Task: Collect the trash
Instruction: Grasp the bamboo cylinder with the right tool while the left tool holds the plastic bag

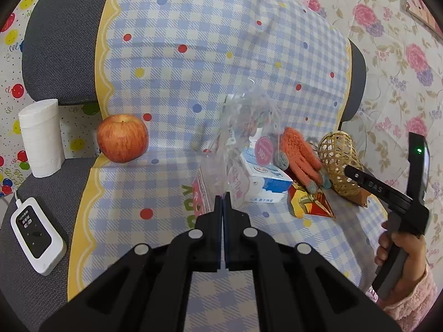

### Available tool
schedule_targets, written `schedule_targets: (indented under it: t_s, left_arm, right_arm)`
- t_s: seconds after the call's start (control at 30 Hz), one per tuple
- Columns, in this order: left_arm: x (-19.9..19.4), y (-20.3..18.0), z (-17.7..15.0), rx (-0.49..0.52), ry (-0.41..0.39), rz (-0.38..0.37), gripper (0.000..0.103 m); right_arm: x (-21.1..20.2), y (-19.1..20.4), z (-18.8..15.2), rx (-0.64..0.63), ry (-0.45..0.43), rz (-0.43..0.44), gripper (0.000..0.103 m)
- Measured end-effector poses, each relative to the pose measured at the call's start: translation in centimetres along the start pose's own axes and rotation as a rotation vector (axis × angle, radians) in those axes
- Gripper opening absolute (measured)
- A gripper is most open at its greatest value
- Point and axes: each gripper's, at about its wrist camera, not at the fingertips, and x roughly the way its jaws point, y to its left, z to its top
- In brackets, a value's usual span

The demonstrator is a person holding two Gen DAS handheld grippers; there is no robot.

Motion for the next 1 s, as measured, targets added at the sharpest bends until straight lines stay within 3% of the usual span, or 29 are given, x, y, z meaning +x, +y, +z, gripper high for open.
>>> schedule_targets:
  t_s: [0.17, 0.27, 0.4, 0.53, 0.6, 0.67, 0.83, 1.0]
  left_arm:
    - [-0.7, -0.5, -0.6, 0.007, 0.005, -0.014, 0.000]
    - [-1.0, -1.0, -0.9, 0.016, 0.009, -0.019, 0.000]
    - [-0.9, -1.8, -1.1, 0.023, 0.019, -0.024, 0.000]
    - [-0.8, -2.5, -1.1, 0.040, 0.023, -0.020, 0.000]
    - [-0.7, -2.6, -1.1, 0.046, 0.025, -0.017, 0.000]
    - [-0.7, -2.7, -1.2, 0.051, 0.028, -0.015, 0.000]
    - [-0.6, -3.2, -1.1, 0.061, 0.032, -0.020, 0.000]
    - [-1.3, -5.0, -1.3, 0.082, 0.038, -0.091, 0.000]
  right_arm:
    - [-2.4, -2.3, -1.0, 0.005, -0.006, 0.010, 0.064]
    - [-3.3, -3.9, -1.6, 0.031, 0.002, 0.017, 0.076]
    - [-3.0, -4.4, -1.3, 0.052, -0.018, 0.023, 0.077]
    - [-1.2, -4.5, -0.6, 0.078, -0.014, -0.010, 0.077]
    - [-0.6, -4.8, -0.5, 0.088, -0.012, -0.022, 0.069]
    - [-0.4, -4.9, -0.4, 0.083, -0.020, -0.027, 0.066]
    - [-2.7, -4.8, -0.4, 0.002, -0.069, -0.016, 0.065]
    - [-6.1, -5.2, -0.4, -0.021, -0.093, 0.049, 0.065]
